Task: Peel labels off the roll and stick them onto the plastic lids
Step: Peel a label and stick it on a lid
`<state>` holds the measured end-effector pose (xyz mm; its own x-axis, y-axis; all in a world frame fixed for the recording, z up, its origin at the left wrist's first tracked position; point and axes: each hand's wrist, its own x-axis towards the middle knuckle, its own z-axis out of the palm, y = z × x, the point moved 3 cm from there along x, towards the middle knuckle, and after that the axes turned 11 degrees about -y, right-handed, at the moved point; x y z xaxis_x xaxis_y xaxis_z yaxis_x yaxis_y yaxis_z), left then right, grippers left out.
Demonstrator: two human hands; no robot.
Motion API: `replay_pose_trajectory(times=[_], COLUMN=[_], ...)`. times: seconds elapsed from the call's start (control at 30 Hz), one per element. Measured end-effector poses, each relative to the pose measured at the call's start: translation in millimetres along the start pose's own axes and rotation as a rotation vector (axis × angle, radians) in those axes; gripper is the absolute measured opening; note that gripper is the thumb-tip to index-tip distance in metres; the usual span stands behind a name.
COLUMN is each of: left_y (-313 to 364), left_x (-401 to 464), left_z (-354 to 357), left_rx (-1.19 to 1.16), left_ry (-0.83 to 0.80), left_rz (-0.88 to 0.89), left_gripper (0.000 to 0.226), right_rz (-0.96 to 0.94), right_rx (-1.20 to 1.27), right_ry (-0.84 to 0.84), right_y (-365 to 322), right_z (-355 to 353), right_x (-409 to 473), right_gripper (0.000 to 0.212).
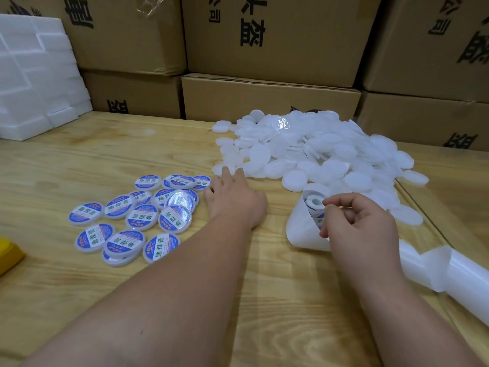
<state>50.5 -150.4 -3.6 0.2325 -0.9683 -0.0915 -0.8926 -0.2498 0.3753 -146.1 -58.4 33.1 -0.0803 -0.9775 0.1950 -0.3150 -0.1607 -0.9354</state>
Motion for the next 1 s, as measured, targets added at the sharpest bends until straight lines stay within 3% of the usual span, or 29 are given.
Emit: replay_pose_trajectory(times=[0.1, 0.27, 0.5, 0.67, 0.73, 0.83, 0.9, 1.0], left_y=[2, 2, -2, -8, -11, -16, -19, -20], left_x=[6, 4, 8, -3, -19, -52, -68, -79], left_z=[-1, -1, 5, 2, 1, -5, -8, -10], left_rx=[0.029, 0.032, 0.011, -0.181, -0.352, -0.865, -1.179, -1.400], left_ry=[0.001, 0.134, 0.099, 0.132, 0.126, 0.087, 0.062, 0.032], left_rz=[0.004, 0.036, 0.096, 0.124, 0.180, 0.269, 0.248, 0.191], left_gripper=[0.065, 0.048, 0.051, 0.052, 0.050, 0.027, 0.030, 0.042], right_rz=[-0.017, -0.039, -0.021, -0.022, -0.034, -0.018, 0.015, 0.034], right_rx=[-0.002, 0.005, 0.007, -0.051, -0.102, -0.190, -0.227, -0.258], right_ry=[0.006, 0.014, 0.007, 0.046, 0.050, 0.033, 0.013, -0.011], right_y=[0, -1, 1, 5, 4, 4, 4, 7], right_z=[-2, -3, -4, -5, -4, 0, 4, 9], right_x=[0, 2, 1, 4, 5, 5, 5, 5], right_gripper=[0.018, 0.018, 0.018, 0.014, 0.013, 0.022, 0.028, 0.032])
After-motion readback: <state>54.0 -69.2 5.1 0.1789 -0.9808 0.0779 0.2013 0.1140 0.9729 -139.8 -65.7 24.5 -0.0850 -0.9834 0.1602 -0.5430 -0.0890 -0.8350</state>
